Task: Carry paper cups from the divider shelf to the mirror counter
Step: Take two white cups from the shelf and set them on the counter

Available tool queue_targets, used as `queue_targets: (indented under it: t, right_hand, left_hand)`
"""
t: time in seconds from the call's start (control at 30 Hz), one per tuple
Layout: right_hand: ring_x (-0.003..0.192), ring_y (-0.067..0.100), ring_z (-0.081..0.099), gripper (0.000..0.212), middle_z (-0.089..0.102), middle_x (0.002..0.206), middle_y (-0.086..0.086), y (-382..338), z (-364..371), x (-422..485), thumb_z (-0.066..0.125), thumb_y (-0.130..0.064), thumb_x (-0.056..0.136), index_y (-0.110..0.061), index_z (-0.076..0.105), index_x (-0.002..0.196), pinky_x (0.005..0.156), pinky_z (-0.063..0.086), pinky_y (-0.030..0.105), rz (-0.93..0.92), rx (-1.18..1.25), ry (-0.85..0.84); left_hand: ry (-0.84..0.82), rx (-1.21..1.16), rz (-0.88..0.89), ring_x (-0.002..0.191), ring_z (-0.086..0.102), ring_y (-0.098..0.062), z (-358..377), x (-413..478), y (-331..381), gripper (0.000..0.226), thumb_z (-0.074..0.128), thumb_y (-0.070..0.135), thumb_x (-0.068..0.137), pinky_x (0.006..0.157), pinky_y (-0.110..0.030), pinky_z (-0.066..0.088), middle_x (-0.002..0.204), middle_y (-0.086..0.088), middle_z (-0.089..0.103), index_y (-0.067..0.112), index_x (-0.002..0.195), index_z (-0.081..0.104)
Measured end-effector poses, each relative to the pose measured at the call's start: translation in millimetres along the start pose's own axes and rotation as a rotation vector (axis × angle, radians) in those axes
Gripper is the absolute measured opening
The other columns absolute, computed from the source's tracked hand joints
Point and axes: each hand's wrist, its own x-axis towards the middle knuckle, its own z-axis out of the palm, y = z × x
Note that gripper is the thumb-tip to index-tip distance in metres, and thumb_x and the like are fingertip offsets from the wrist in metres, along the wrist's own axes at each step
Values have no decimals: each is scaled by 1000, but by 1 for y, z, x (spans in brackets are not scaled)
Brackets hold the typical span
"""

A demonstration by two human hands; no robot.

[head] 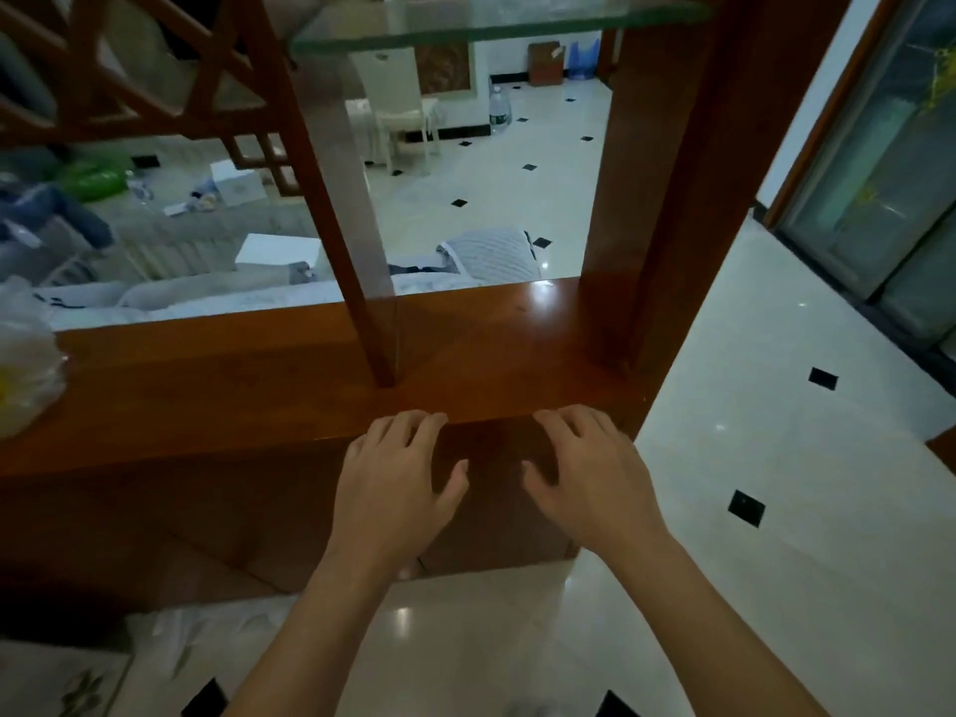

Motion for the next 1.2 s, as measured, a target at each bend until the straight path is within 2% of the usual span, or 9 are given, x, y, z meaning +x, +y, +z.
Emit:
queue_targets:
  t: [0.2, 0.43, 0.57, 0.7, 0.87, 0.97, 1.13, 1.2]
  right_hand:
    - [113, 19, 55, 50, 60, 123, -2, -4, -5, 54, 53, -55, 83, -27, 53, 125, 93, 47, 39, -51, -4, 20]
    - [117, 17, 50, 52, 56, 126, -4, -26, -56, 102, 47, -56, 84, -29, 48, 128, 94, 47, 38, -110, 9, 139]
    - [114, 17, 51, 51, 58, 124, -1, -42, -101, 123, 56, -50, 82, -27, 53, 128, 87, 47, 35, -155, -4, 283]
    - [113, 10, 48, 52, 57, 124, -8, -58, -151, 134, 57, -52, 82, -32, 50, 130, 84, 42, 28, -230, 44, 436]
    - [110, 6, 48, 51, 59, 122, -11, -78, -222, 159, 57, -53, 82, -34, 51, 129, 85, 37, 22, -318, 59, 638]
    - [105, 4, 47, 52, 57, 118, -11, -90, -273, 182, 57, -51, 82, -31, 51, 130, 80, 46, 23, -388, 49, 713]
    - [109, 11, 51, 52, 56, 124, -8, -105, -350, 215, 58, -50, 84, -29, 51, 132, 82, 50, 31, -442, 61, 842]
    - [112, 11, 50, 52, 56, 125, -7, -108, -375, 225, 59, -49, 84, -27, 52, 132, 84, 48, 30, -455, 62, 885]
  left_hand:
    - [28, -14, -16, 121, 50, -13, -13, 42, -10, 56, 44, 60, 88, 97, -34, 44, 131, 5, 57, 28, 133, 50]
    - [151, -43, 16, 125, 47, -17, -66, 90, -12, 58, 46, 59, 88, 100, -40, 45, 136, 2, 54, 27, 138, 46]
    - [275, -52, 63, 123, 49, -20, -113, 106, -6, 56, 53, 53, 89, 100, -40, 45, 134, 0, 57, 24, 136, 52]
    - [440, -77, 125, 122, 51, -24, -167, 116, 4, 57, 53, 49, 86, 99, -46, 46, 132, -4, 58, 18, 134, 55]
    - [708, -104, 261, 117, 53, -21, -244, 138, 15, 53, 57, 43, 85, 98, -39, 46, 125, -5, 61, 13, 128, 59]
    - [816, -90, 329, 114, 52, -17, -292, 158, 24, 53, 54, 45, 87, 94, -36, 48, 124, -1, 60, 14, 129, 58]
    - [926, -36, 377, 116, 48, -11, -356, 191, 36, 54, 51, 52, 88, 95, -29, 42, 127, 5, 56, 22, 133, 53]
    - [974, -45, 402, 115, 48, -10, -376, 204, 40, 55, 47, 53, 87, 94, -28, 42, 126, 6, 56, 23, 132, 53]
